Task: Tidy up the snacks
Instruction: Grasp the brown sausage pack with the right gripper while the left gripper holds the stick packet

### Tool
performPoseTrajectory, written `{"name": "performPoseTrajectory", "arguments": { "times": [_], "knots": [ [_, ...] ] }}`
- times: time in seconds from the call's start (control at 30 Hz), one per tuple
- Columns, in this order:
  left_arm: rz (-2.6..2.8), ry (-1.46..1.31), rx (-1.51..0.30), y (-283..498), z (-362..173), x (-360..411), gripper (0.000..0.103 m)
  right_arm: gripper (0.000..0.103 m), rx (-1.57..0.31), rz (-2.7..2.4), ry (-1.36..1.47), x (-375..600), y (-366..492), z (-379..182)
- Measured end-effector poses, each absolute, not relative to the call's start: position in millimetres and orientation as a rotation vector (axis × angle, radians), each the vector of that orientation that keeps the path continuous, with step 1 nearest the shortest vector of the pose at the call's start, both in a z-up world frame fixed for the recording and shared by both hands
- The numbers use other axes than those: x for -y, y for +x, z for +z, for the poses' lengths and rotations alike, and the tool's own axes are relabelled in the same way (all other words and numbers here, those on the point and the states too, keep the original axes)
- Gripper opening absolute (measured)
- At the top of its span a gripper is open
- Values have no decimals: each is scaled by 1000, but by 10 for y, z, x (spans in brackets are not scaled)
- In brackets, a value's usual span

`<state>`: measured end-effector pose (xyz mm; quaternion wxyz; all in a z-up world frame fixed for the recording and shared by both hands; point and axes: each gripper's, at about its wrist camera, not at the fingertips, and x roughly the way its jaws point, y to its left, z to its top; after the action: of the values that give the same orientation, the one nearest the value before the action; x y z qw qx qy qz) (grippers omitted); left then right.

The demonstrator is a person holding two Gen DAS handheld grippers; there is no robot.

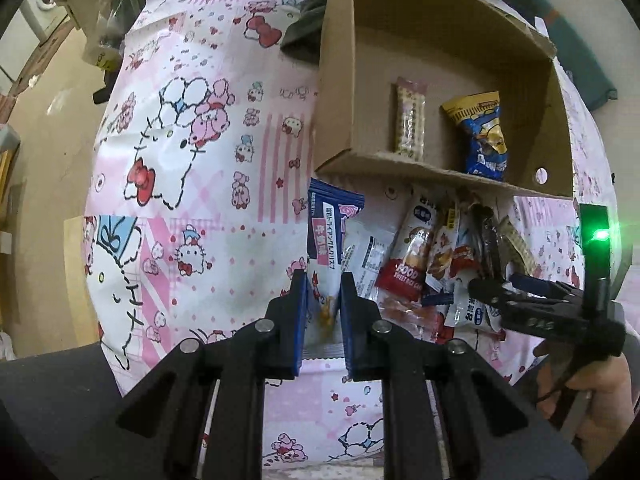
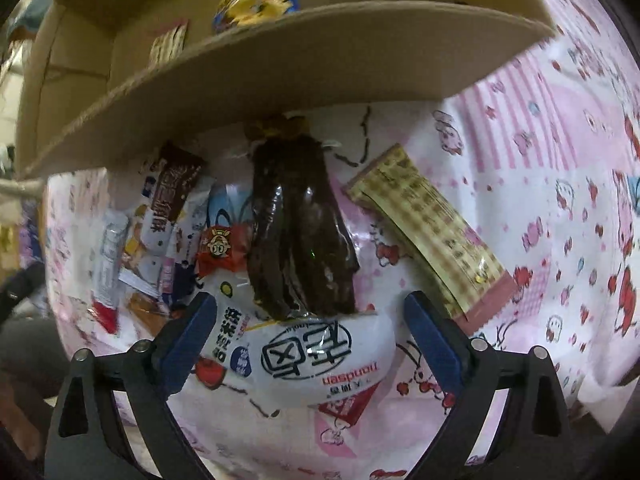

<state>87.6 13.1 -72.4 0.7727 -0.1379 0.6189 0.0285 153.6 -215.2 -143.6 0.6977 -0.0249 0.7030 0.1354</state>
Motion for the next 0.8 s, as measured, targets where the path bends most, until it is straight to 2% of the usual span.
{"name": "performPoseTrajectory", "arguments": {
  "times": [0.1,0.37,0.43,0.47,0.5,0.8],
  "knots": [
    [61,-318,-1346,904,-740,-163,13,103,-1549,304,-140,2008,1529,-1490],
    [69,-330,-1344,901,-748,-193,13,101,-1493,278,-216,1799,1516,-1531],
    [68,-329,-1345,907,-754,-192,13,93,-1478,288,-225,1725,1419,-1483],
    [67,-326,-1345,909,-754,-186,13,77,-1455,289,-221,1695,1361,-1419],
    [66,-324,-1345,911,-754,-181,13,65,-1444,298,-208,1704,1343,-1356],
    [67,-326,-1349,917,-765,-172,13,62,-1488,348,19,2028,1388,-1170]
  ]
}}
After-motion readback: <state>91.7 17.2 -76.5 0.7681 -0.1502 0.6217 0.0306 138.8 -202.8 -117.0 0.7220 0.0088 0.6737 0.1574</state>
